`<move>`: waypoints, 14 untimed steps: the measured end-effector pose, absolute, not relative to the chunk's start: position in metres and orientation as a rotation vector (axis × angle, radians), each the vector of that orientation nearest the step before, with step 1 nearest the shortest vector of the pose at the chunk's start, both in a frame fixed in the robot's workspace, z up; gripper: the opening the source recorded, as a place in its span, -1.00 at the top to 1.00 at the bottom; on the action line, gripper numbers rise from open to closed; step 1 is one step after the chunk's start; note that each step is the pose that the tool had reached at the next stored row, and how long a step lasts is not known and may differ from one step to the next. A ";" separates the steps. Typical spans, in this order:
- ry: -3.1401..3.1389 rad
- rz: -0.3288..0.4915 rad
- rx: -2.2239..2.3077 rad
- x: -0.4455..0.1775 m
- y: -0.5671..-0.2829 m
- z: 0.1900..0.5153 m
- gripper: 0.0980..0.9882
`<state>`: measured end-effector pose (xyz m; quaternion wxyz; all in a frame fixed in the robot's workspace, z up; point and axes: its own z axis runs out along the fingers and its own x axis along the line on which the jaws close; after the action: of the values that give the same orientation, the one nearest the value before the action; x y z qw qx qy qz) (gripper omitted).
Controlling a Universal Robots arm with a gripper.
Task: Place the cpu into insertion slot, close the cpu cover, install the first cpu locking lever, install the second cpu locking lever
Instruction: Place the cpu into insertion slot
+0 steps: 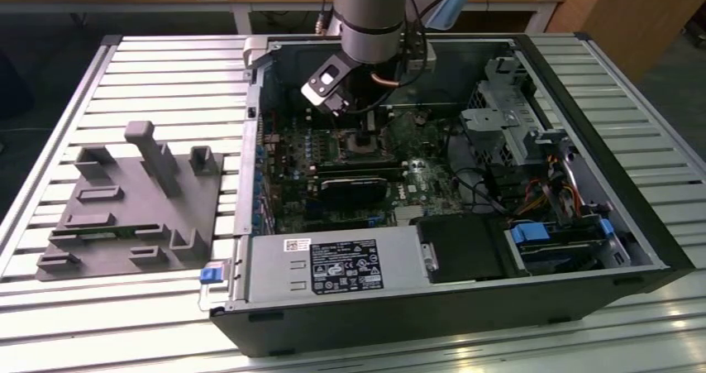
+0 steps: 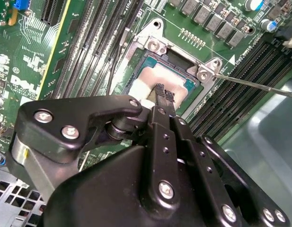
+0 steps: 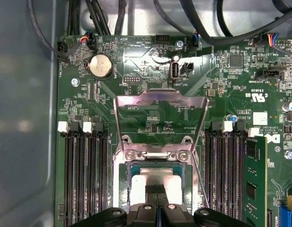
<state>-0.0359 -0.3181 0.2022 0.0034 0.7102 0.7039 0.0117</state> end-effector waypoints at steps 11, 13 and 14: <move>2.206 0.037 2.226 -0.036 -0.318 0.199 0.98; 2.206 0.037 2.226 -0.036 -0.318 0.199 0.98; 2.206 0.037 2.227 -0.036 -0.318 0.199 0.98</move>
<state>-0.0360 -0.3180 0.1990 0.0034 0.7103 0.7038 0.0117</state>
